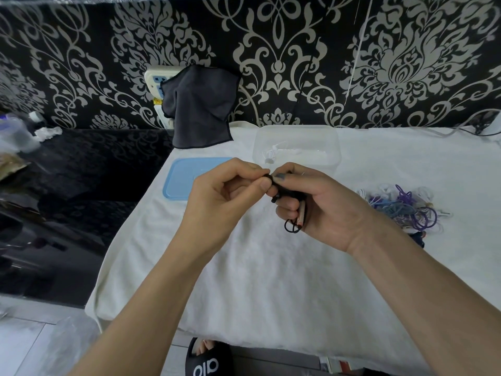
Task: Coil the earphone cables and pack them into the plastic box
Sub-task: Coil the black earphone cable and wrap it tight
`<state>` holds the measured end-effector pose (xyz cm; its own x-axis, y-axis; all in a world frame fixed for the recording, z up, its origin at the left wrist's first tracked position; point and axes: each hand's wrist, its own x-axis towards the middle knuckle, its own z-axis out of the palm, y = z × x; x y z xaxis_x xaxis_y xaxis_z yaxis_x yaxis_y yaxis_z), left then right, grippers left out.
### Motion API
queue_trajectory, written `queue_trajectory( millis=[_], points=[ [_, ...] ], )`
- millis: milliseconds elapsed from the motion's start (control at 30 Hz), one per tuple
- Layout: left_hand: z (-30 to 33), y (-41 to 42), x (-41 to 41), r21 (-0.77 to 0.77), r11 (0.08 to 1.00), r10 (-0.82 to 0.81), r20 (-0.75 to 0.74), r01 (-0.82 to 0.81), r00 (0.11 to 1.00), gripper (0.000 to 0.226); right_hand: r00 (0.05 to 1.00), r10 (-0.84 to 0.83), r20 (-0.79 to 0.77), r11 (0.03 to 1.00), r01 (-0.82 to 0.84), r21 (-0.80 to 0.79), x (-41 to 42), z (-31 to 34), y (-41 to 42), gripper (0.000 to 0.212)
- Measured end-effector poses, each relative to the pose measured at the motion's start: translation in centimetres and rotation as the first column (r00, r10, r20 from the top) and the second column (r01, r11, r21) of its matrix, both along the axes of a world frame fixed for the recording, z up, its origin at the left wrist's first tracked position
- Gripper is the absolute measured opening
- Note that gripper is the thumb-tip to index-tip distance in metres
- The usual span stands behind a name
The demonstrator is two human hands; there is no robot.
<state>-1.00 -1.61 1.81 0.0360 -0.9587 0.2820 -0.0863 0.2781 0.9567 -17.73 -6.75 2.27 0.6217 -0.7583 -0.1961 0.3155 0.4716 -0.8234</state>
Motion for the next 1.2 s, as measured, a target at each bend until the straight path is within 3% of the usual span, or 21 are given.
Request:
queue_trajectory(
  millis=[133, 233, 467, 867, 1033, 1200],
  points=[
    [0.1, 0.1, 0.1, 0.010, 1.000, -0.016, -0.001, 0.016, 1.000, 0.001, 1.000, 0.008, -0.002, 1.000, -0.008, -0.001, 0.1, 0.0, 0.2, 0.007],
    [0.4, 0.3, 0.2, 0.020, 1.000, -0.005, -0.003, 0.005, 1.000, 0.010, 1.000, 0.019, 0.004, 1.000, -0.019, -0.001, 0.1, 0.1, 0.3, 0.004],
    [0.3, 0.6, 1.1, 0.042, 0.997, 0.066, 0.059, -0.069, 0.996, 0.006, 1.000, 0.004, 0.010, 0.999, -0.003, -0.034, 0.5, 0.4, 0.5, 0.010],
    [0.9, 0.8, 0.4, -0.150, 0.988, 0.074, 0.276, -0.033, 0.958, 0.018, 1.000, 0.002, 0.017, 1.000, -0.002, -0.025, 0.6, 0.5, 0.5, 0.010],
    [0.8, 0.7, 0.4, -0.177, 0.983, 0.092, 0.274, -0.044, 0.957, 0.020, 0.999, -0.006, 0.050, 1.000, 0.006, 0.002, 0.5, 0.5, 0.6, 0.002],
    [0.7, 0.7, 0.7, -0.146, 0.989, 0.066, 0.251, -0.029, 0.966, 0.007, 0.997, 0.018, 0.073, 0.999, -0.020, 0.033, 0.4, 0.3, 0.5, 0.003]
  ],
)
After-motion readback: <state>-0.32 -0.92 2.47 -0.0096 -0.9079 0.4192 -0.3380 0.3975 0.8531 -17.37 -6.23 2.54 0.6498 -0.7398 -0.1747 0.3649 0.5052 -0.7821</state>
